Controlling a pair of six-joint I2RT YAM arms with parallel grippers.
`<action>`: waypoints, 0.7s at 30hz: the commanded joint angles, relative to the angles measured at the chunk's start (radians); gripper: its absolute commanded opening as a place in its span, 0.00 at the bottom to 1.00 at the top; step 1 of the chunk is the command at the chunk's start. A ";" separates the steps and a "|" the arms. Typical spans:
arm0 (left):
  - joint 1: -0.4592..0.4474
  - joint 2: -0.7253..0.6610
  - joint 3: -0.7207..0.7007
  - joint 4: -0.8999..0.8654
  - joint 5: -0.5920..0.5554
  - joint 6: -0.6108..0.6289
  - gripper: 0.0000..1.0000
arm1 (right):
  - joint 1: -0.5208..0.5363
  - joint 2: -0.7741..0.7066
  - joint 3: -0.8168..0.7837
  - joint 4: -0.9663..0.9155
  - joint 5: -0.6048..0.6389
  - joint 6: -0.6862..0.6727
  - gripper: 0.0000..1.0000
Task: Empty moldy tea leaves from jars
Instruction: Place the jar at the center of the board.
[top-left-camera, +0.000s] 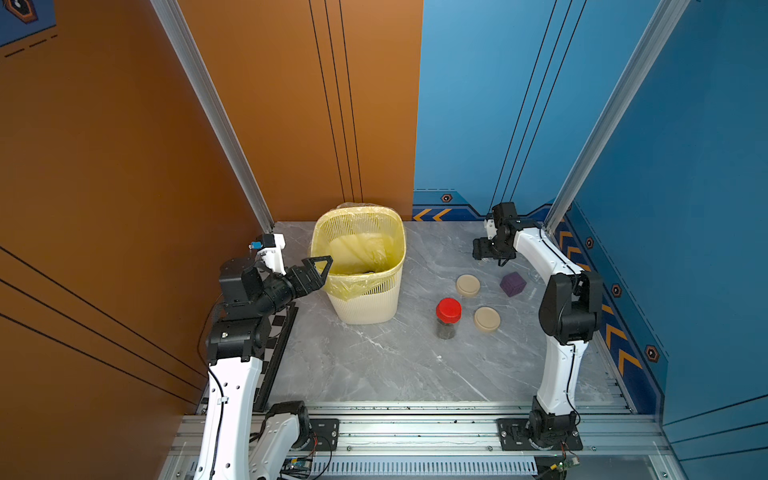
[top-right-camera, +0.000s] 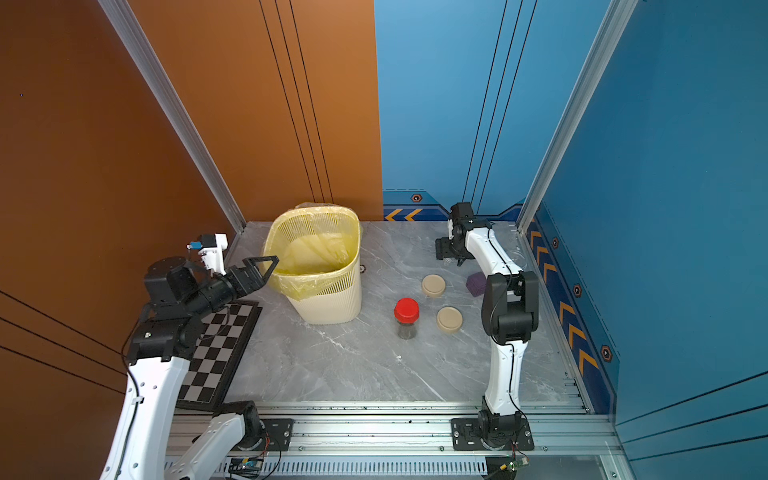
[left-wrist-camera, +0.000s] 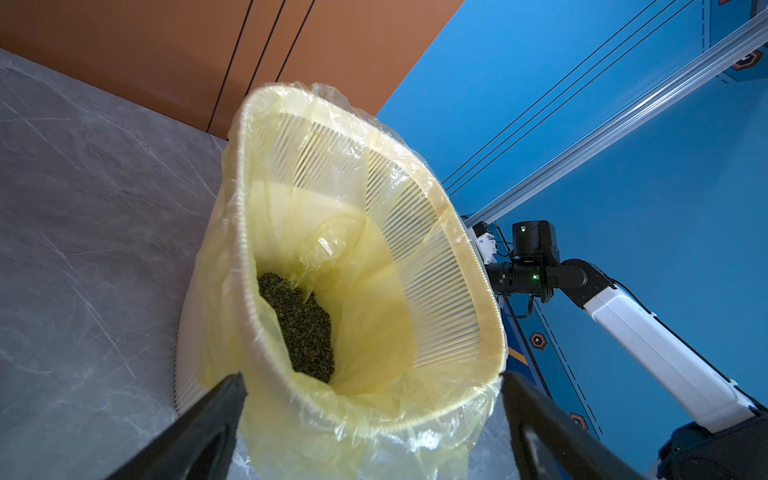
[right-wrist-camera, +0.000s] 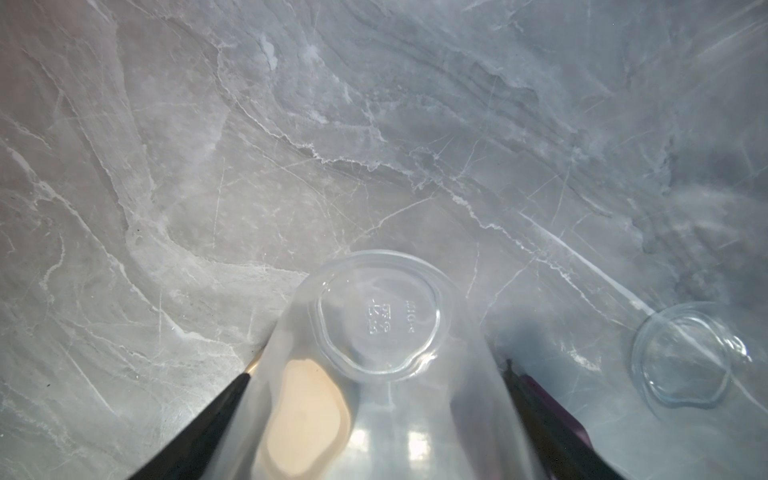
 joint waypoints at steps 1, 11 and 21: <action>0.005 -0.007 0.037 0.006 0.047 0.041 0.98 | -0.009 0.037 0.042 -0.040 0.020 -0.008 0.44; 0.002 -0.015 0.016 0.005 0.047 0.041 0.98 | -0.013 0.110 0.063 -0.051 0.008 0.011 0.45; 0.002 -0.013 0.008 0.006 0.038 0.047 0.98 | -0.014 0.147 0.086 -0.055 0.012 0.042 0.68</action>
